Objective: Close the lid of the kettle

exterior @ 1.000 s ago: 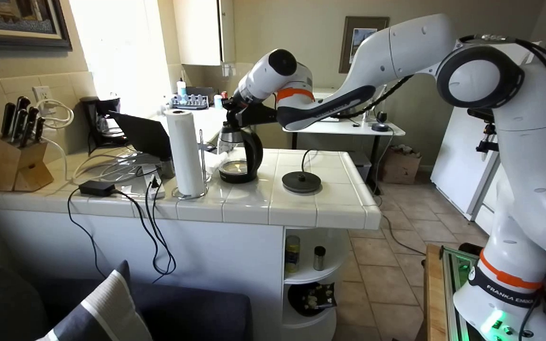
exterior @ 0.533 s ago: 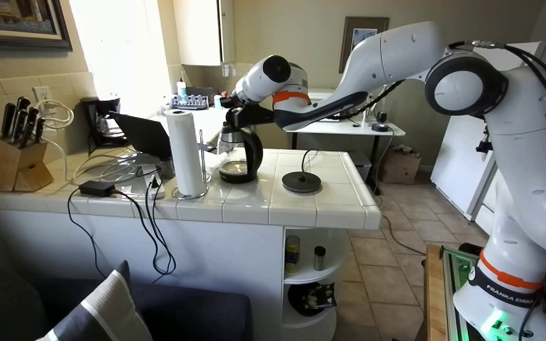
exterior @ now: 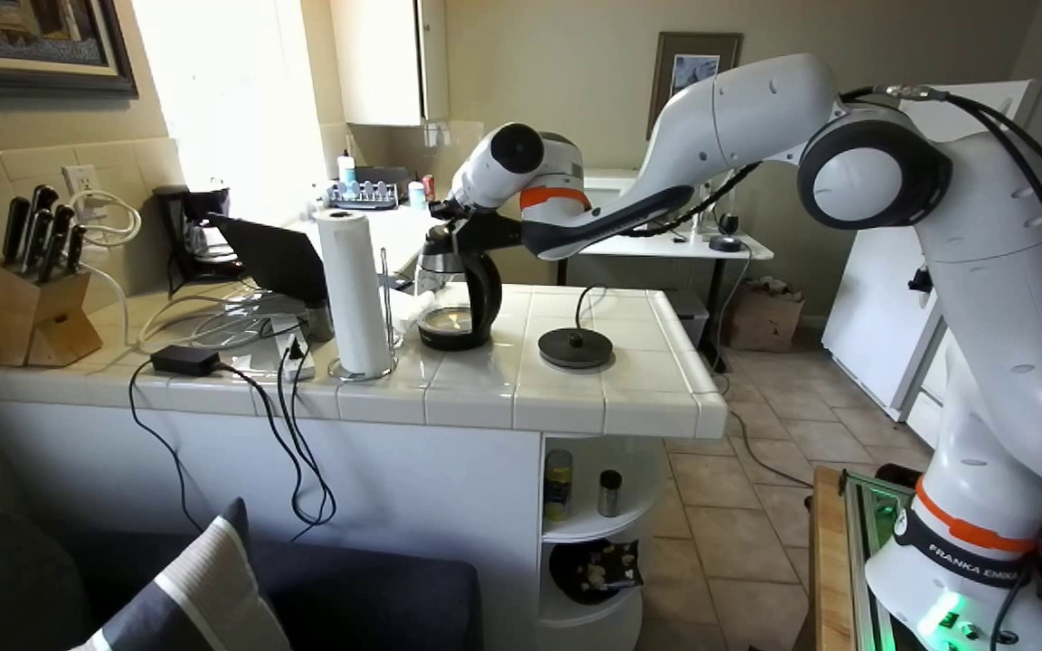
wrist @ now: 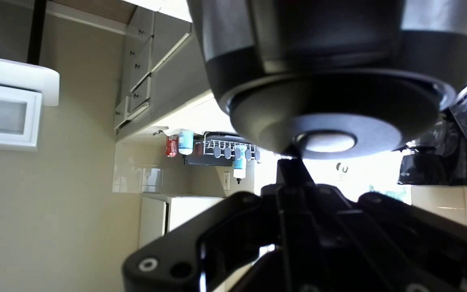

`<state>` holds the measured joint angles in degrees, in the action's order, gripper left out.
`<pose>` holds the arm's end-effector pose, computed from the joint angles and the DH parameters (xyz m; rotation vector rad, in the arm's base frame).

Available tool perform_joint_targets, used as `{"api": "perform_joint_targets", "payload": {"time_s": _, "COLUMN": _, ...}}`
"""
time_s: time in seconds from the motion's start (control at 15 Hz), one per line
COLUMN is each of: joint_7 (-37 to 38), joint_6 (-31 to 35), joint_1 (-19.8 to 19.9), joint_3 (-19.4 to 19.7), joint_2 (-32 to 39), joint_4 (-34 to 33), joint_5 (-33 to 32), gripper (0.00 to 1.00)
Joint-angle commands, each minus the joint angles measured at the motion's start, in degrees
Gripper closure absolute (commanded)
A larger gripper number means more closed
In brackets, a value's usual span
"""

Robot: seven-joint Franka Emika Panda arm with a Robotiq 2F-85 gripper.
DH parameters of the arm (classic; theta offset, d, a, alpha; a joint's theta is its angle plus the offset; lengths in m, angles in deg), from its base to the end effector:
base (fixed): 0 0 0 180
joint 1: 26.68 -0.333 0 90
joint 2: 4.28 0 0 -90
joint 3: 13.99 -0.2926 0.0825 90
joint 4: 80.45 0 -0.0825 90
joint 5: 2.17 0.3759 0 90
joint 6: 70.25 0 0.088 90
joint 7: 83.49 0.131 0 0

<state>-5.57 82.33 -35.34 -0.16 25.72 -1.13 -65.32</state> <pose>0.7494 -0.0127 0.4610 2.3096 -0.6401 1.4360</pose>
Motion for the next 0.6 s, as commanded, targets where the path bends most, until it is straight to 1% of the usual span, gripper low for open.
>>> {"api": "perform_joint_targets", "payload": {"time_s": 0.0, "joint_7": -0.7, "joint_6": -1.9, "joint_1": 0.1, "joint_3": -0.2, "joint_2": 1.3, "joint_4": -0.3, "joint_5": 0.9, "gripper": 1.0}}
{"api": "perform_joint_targets", "payload": {"time_s": 0.33, "joint_7": -2.4, "joint_6": -2.3, "joint_1": 0.3, "joint_3": -0.8, "joint_2": 1.5, "joint_4": 0.6, "joint_5": 1.8, "gripper": 1.0}}
{"api": "perform_joint_targets", "payload": {"time_s": 0.53, "joint_7": -1.6, "joint_6": -2.0, "joint_1": 0.0, "joint_3": -0.5, "joint_2": 1.3, "joint_4": 0.4, "joint_5": 1.3, "gripper": 1.0}}
